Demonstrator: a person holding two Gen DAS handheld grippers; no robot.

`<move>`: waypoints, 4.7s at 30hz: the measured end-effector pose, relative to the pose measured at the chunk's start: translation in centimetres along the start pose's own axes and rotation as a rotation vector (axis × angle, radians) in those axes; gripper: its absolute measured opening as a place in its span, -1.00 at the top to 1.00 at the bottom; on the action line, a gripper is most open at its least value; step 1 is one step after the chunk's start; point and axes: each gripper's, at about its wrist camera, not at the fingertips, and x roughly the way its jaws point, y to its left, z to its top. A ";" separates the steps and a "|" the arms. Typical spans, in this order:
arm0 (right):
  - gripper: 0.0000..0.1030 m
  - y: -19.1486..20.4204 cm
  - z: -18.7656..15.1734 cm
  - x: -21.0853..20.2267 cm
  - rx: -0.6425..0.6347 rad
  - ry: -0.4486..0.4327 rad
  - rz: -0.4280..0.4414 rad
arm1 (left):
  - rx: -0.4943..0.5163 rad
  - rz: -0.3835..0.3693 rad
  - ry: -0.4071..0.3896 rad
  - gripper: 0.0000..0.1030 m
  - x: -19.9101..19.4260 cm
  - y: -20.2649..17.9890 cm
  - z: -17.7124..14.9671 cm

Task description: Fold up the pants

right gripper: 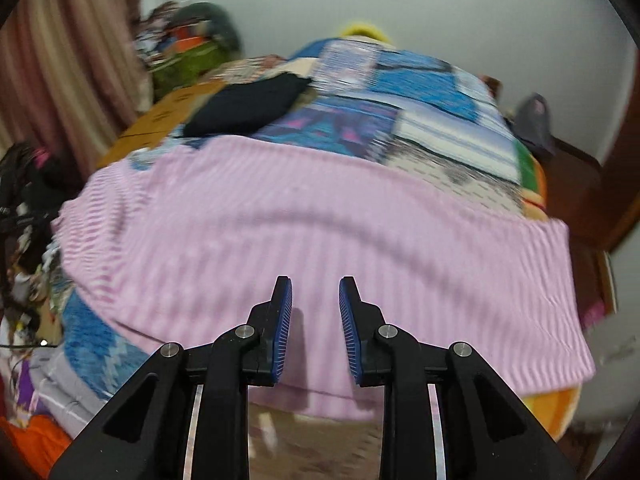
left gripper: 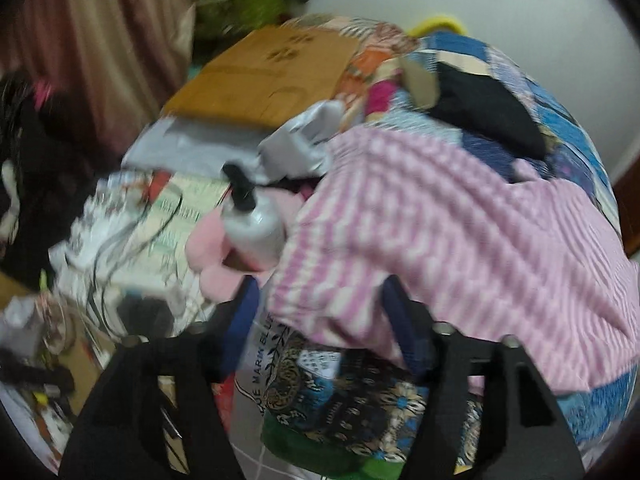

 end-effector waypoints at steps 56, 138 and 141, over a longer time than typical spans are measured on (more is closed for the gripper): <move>0.24 10.9 13.6 6.8 -0.306 -0.042 0.221 | 0.068 -0.038 0.010 -0.18 6.3 -0.5 10.7; 0.27 16.2 17.7 16.0 -0.440 0.070 0.154 | 0.071 -0.126 -0.062 -0.04 0.3 1.4 6.8; 0.27 13.7 16.7 12.7 -0.374 0.048 0.138 | 0.054 -0.133 -0.043 -0.14 -0.2 1.6 4.9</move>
